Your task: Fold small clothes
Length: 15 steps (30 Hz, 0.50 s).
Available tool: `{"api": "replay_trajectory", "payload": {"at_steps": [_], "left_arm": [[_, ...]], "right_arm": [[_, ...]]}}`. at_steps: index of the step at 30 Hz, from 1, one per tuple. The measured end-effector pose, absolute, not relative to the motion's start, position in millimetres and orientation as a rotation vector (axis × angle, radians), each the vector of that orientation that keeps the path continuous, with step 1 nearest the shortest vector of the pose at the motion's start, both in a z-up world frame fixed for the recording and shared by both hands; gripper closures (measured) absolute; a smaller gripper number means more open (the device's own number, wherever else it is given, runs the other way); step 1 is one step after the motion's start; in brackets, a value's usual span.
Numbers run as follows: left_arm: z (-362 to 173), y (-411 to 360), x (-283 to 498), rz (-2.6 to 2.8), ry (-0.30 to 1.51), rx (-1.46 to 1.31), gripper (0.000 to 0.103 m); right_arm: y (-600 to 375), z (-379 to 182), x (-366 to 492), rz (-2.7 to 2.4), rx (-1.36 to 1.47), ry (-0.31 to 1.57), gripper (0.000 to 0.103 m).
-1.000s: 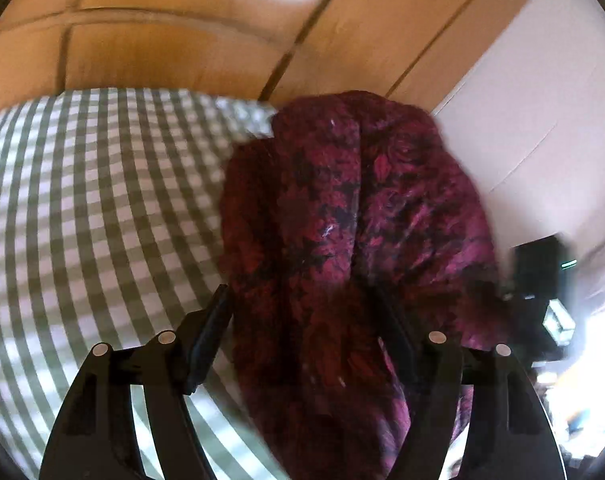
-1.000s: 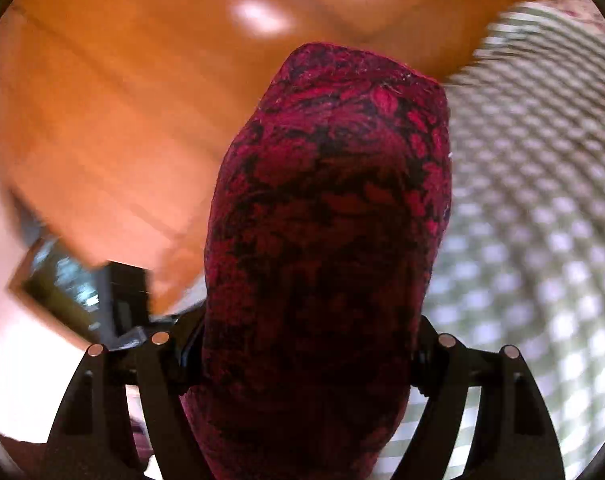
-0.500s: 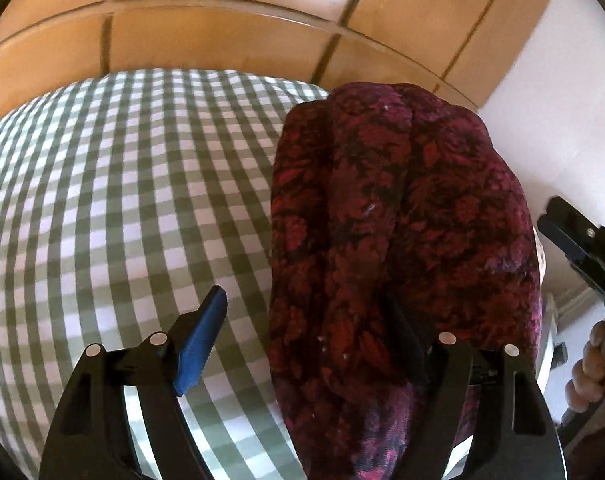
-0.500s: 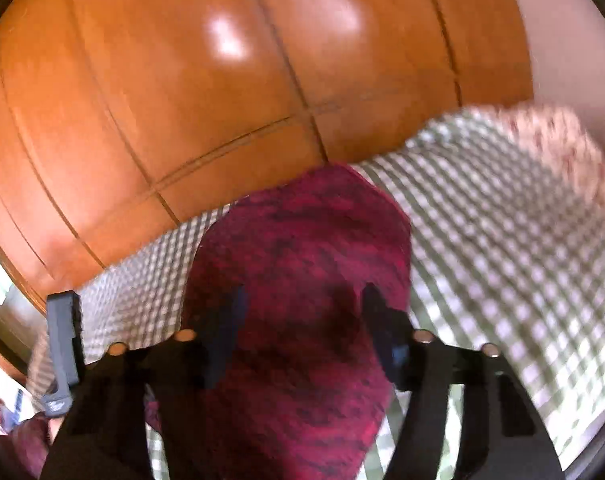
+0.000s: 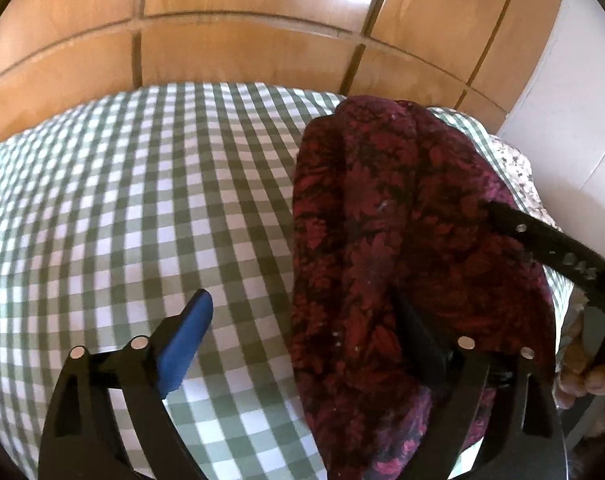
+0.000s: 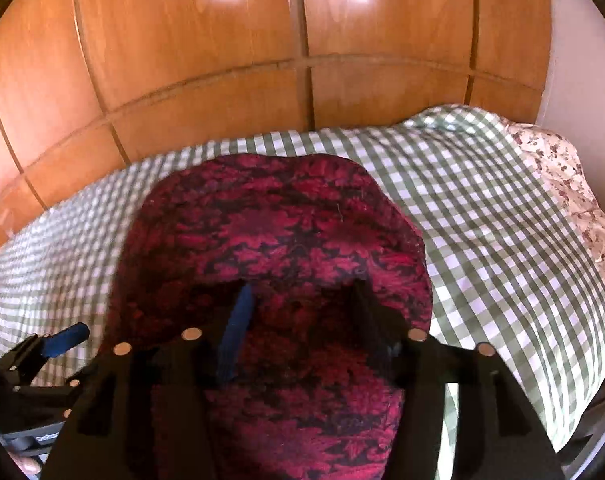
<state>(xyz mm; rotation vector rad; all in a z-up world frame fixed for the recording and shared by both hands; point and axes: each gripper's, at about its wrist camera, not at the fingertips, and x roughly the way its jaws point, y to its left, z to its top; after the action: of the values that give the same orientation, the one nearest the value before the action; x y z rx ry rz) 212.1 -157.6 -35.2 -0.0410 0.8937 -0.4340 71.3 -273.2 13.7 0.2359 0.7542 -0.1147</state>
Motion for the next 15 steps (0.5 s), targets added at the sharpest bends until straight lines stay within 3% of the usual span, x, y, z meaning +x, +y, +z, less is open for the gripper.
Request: {"api": "replay_trajectory", "payload": {"at_steps": [1,2,15], "left_arm": [[-33.1,-156.8,208.4,-0.436,0.885,-0.036,0.012],[-30.8,-155.2,204.2,-0.433,0.876,-0.033,0.012],[6.3,-135.0,157.2,-0.359,0.719,-0.010,0.010]], "right_arm": [[-270.7,19.9,72.3,-0.115,0.245,0.746,0.020],[-266.1,22.6,66.2,-0.126,0.239,0.732,0.018],[-232.8,32.3,7.3,-0.265,0.212,0.682,0.008]]}}
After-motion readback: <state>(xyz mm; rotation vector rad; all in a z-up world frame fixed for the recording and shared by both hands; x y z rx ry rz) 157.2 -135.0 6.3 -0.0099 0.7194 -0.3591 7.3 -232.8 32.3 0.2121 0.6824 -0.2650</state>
